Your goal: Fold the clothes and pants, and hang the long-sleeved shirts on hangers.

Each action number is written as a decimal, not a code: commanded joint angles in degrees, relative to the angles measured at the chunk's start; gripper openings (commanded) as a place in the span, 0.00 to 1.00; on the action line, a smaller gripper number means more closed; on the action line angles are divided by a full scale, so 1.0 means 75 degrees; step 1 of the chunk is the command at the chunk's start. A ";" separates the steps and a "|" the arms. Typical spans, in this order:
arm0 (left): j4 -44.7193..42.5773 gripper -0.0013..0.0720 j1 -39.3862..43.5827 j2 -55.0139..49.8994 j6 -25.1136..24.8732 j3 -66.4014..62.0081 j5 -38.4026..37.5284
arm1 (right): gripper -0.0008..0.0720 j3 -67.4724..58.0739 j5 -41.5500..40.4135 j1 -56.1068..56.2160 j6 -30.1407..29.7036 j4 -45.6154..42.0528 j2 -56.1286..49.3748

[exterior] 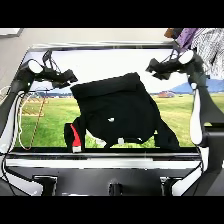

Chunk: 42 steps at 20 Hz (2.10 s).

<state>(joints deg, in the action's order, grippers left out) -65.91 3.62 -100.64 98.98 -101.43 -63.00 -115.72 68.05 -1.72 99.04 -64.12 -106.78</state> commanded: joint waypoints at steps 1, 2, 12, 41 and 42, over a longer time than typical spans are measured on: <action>-0.0350 0.80 -0.0344 0.0574 0.0009 0.0012 -0.1451 | 0.74 0.0093 0.2192 -0.0332 -0.0662 -0.2186 0.1093; -0.0766 0.80 -0.0385 0.0880 0.0012 0.0070 -0.1868 | 0.74 0.0361 0.2384 -0.0493 -0.0664 -0.2235 0.1545; -0.1224 0.80 0.0685 0.5289 0.0554 0.6199 -0.0933 | 0.74 0.9311 -0.0163 0.1740 0.1058 -0.2162 0.6843; -0.1821 0.80 0.6365 0.3480 0.1600 0.6741 0.1174 | 0.07 0.9978 0.0303 0.3832 0.3372 -0.2996 0.6983; -0.1821 0.80 0.6493 0.3369 0.1757 0.6741 0.1309 | 0.07 0.9978 0.0356 0.3832 0.3372 -0.2970 0.6983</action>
<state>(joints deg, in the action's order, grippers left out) -79.07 47.51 -71.59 108.20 -50.81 -56.95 -40.66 68.60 26.96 124.22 -87.20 -55.00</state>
